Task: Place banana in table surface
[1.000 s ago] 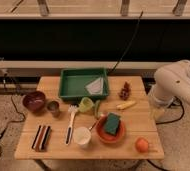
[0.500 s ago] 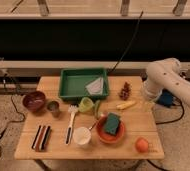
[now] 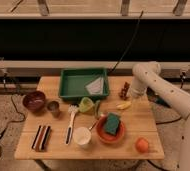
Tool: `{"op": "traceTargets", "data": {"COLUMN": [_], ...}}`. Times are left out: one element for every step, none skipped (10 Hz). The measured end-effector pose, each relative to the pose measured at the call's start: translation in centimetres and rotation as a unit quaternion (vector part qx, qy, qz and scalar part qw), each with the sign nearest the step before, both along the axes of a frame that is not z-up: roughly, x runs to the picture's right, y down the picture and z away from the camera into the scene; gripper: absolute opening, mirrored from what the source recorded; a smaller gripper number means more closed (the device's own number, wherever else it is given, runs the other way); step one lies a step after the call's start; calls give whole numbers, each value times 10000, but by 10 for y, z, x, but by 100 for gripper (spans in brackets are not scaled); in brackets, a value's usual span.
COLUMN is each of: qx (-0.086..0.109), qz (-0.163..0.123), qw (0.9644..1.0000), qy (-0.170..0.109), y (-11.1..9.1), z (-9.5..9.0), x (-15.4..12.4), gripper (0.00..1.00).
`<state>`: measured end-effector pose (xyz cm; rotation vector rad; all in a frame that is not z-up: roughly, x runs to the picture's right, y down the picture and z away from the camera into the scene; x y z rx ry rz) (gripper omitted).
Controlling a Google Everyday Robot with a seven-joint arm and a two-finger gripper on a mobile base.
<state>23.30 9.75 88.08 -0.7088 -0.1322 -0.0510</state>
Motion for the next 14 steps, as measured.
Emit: {"op": "traceTargets", "data": {"qx": [-68, -142, -193, -222, -242, -256, -268, -278, -290, -291, -295, -302, -321, -338], "qz": [-2, -2, 6, 29, 57, 81, 98, 113, 150, 159, 163, 161, 147, 125], "qw": [10000, 9998, 9996, 9995, 9993, 9992, 9992, 9992, 9993, 9994, 9994, 9994, 9994, 9993], "qy": [-44, -119, -187, -230, -271, -291, -280, -255, -157, -89, -38, 17, 59, 82], "y": [4, 9, 12, 14, 15, 16, 16, 17, 17, 17, 18, 18, 20, 21], "z": [2, 3, 3, 4, 6, 8, 11, 14, 19, 21, 23, 25, 27, 27], "x": [-5, -11, -16, -19, -21, -23, -23, -21, -15, -10, -6, -1, 2, 4], "gripper": [65, 65, 65, 65, 65, 65, 65, 65, 65, 65, 65, 65, 64, 57]}}
